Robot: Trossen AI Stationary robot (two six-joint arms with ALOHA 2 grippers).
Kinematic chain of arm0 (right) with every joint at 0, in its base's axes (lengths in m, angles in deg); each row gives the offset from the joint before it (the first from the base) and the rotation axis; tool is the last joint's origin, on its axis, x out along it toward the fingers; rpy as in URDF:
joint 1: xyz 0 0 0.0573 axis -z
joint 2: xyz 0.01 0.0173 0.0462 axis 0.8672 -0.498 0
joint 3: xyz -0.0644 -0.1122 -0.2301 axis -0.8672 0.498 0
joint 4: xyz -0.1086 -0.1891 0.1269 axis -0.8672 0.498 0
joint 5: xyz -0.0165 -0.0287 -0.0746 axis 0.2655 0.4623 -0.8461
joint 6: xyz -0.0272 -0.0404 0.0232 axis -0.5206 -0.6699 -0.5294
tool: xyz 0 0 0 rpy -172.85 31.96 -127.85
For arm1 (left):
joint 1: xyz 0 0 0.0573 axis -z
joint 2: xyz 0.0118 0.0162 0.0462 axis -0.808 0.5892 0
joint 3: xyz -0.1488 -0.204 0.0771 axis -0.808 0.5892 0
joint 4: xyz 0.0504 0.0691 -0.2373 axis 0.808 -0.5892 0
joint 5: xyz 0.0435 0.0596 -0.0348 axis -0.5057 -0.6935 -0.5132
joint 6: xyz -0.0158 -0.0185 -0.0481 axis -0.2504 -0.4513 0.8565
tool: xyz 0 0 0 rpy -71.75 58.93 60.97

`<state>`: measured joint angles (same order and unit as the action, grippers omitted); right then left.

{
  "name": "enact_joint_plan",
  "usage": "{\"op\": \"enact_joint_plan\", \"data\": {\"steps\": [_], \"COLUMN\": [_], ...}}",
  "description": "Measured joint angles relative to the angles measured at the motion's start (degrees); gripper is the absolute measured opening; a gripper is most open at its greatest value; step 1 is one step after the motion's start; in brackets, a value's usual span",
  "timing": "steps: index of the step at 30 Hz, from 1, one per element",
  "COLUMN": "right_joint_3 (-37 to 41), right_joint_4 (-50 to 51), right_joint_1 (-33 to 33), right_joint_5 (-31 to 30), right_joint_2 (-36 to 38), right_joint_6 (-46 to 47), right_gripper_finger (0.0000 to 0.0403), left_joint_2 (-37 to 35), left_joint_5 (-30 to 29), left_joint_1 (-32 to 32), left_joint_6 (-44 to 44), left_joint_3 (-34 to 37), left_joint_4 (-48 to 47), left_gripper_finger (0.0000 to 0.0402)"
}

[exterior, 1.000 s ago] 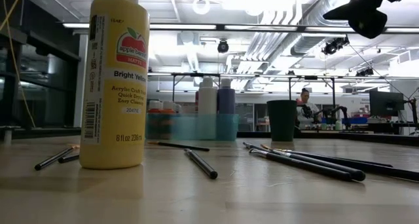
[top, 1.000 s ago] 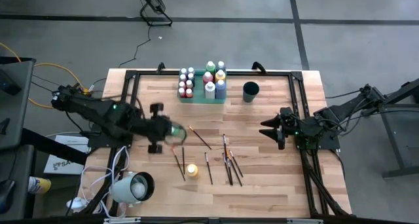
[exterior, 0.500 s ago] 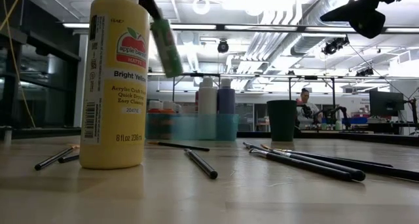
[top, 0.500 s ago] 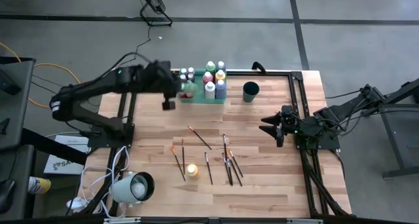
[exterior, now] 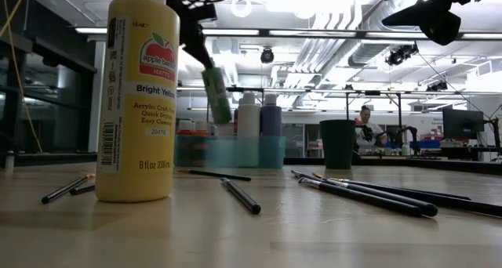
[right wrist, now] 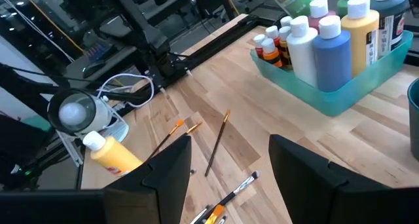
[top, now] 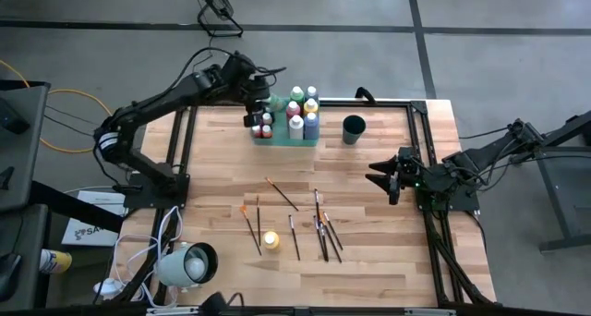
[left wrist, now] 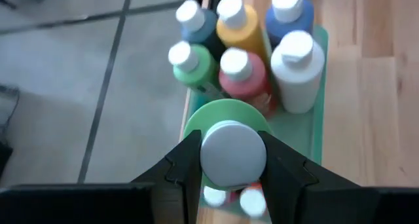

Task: Pick & Place Paint Supplies
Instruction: Put the green paint bottle into the green bin

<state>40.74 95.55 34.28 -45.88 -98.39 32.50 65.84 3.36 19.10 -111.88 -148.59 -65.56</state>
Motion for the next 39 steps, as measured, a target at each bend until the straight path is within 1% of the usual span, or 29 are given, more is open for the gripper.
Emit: {"op": "enact_joint_plan", "data": {"steps": [3,6,12,20,27,31,39], "right_joint_3": [0.0,0.0,0.0,0.0,-0.02,-0.02,-0.02], "right_joint_4": [-0.29,-0.27,-0.33,-0.33,-0.33,-0.29,-0.31], "right_joint_1": [0.0,0.0,-0.01,0.0,0.0,0.0,0.0], "right_joint_5": [-0.75,-2.58,-3.99,-4.5,-6.01,-6.01,-7.51], "right_joint_2": [0.0,0.01,0.0,0.0,-0.5,-0.87,-0.83], "right_joint_6": [1.07,2.54,3.65,4.35,5.4,5.62,5.62], "right_gripper_finger": [0.0199,0.0199,0.0199,0.0199,0.0199,0.0199,0.0199], "left_joint_2": [1.87,3.72,6.85,10.43,13.6,14.54,14.57], "left_joint_5": [2.37,2.35,2.35,2.43,4.04,4.79,4.86], "left_joint_1": [-0.92,-0.89,-0.88,-0.89,-0.89,-0.89,-0.89], "left_joint_6": [-1.81,-2.91,-3.81,-3.83,-3.62,-3.14,-3.13], "left_joint_3": [0.0,0.0,0.0,0.0,0.0,-0.1,-0.11], "left_joint_4": [1.39,2.26,1.98,2.37,2.86,4.48,4.49], "left_gripper_finger": [0.0114,0.0114,0.0114,0.0114,0.0114,0.0114,0.0114]}}
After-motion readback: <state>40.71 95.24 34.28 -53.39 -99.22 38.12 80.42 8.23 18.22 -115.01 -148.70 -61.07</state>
